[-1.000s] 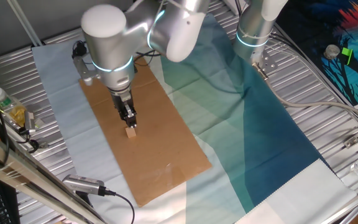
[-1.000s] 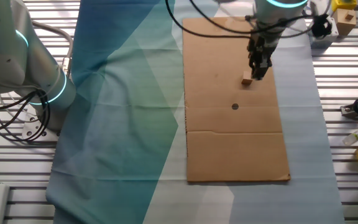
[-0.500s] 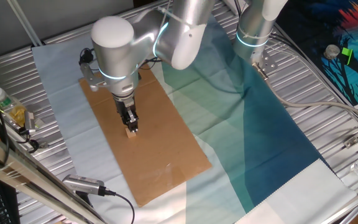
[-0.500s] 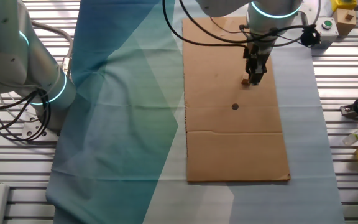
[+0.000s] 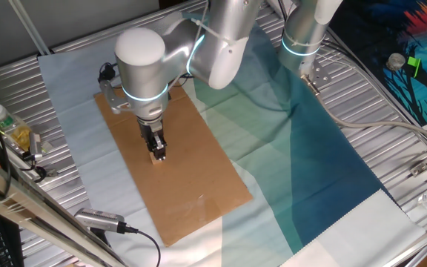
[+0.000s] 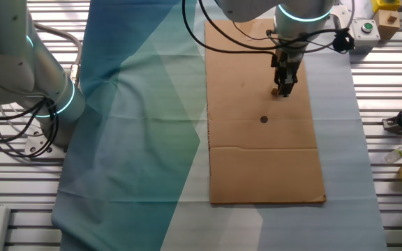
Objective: Grab the block and place it at the designated location
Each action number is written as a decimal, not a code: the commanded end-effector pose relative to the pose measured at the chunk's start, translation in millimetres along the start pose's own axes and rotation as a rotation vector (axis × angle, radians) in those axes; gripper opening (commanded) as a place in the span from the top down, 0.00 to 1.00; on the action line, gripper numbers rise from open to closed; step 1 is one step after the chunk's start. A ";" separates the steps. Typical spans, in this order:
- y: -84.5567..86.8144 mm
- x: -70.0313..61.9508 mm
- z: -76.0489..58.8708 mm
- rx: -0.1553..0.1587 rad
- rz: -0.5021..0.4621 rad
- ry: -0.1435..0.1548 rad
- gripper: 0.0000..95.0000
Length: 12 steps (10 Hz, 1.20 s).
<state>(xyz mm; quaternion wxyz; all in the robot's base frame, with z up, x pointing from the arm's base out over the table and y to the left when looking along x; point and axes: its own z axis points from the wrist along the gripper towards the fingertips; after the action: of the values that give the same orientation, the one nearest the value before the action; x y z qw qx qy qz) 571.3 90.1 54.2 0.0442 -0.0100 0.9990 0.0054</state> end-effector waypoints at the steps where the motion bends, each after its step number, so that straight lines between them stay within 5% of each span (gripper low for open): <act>1: -0.2 0.6 3.5 0.010 0.002 -0.007 0.40; 10: 1.6 3.2 14.9 0.011 0.002 -0.014 0.40; 11: 1.7 3.4 15.3 0.010 0.003 -0.013 0.60; 12: 1.7 3.6 15.9 0.010 0.003 -0.013 0.60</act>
<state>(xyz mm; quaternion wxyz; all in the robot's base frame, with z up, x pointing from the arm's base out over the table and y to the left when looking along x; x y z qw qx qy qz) 568.5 91.9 37.6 0.0502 -0.0086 0.9987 0.0007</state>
